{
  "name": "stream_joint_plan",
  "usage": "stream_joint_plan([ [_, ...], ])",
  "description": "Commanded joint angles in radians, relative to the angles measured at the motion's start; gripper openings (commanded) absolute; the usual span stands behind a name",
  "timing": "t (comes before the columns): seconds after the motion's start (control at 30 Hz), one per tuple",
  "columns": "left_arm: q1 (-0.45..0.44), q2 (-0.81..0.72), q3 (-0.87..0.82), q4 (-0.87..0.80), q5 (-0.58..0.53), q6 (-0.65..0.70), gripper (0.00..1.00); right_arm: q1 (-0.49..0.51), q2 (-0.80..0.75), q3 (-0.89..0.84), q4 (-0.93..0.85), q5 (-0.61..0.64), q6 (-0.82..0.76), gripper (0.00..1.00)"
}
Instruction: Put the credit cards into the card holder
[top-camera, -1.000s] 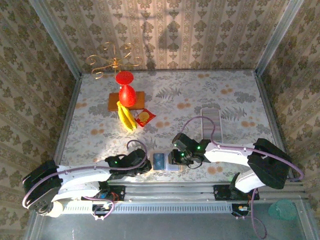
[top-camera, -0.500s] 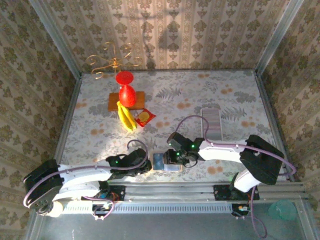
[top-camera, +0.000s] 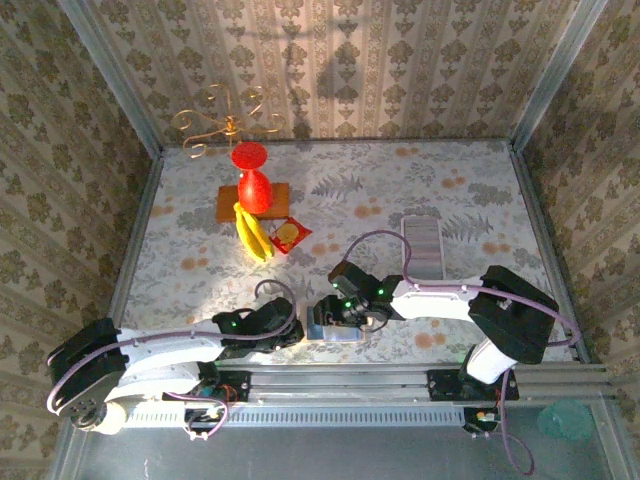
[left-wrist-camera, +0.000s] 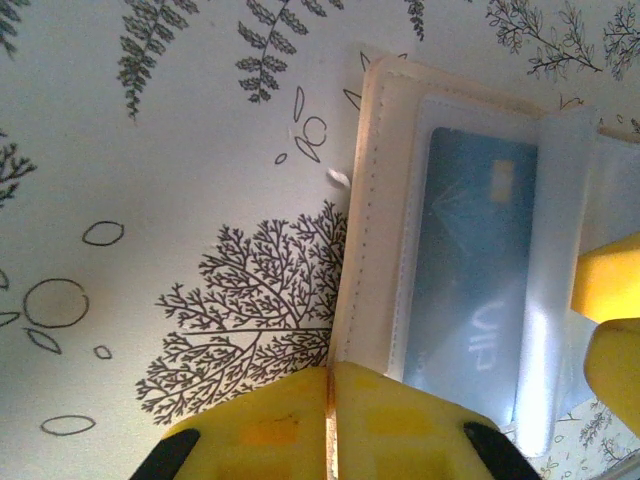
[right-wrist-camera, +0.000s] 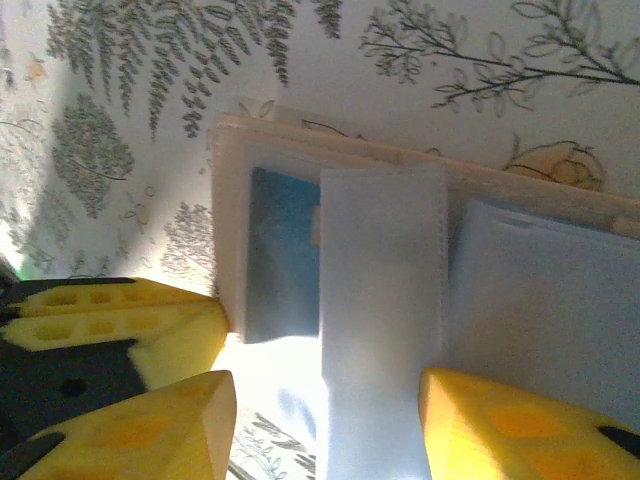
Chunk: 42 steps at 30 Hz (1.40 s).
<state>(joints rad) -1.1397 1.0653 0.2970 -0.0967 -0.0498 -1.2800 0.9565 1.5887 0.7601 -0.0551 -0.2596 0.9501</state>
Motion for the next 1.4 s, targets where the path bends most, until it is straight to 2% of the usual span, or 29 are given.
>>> stream_joint_plan([
  [0.0,-0.016,0.003,0.001,0.008,-0.001,-0.018,0.09,0.008,0.005,0.001,0.052,-0.029,0.026,0.51],
  [0.27,-0.015,-0.052,-0.030,0.002,-0.015,-0.039,0.10,0.011,0.026,0.000,0.176,-0.083,0.053,0.50],
  [0.73,-0.017,-0.166,-0.045,-0.094,-0.044,-0.044,0.15,0.022,0.096,0.034,0.242,-0.104,0.089,0.49],
  [1.07,-0.016,-0.326,-0.052,-0.275,-0.098,-0.059,0.28,0.042,0.130,0.086,0.272,-0.098,0.100,0.49],
  [1.37,-0.015,-0.449,-0.049,-0.416,-0.136,-0.068,0.32,0.055,0.203,0.167,0.337,-0.129,0.113,0.50],
])
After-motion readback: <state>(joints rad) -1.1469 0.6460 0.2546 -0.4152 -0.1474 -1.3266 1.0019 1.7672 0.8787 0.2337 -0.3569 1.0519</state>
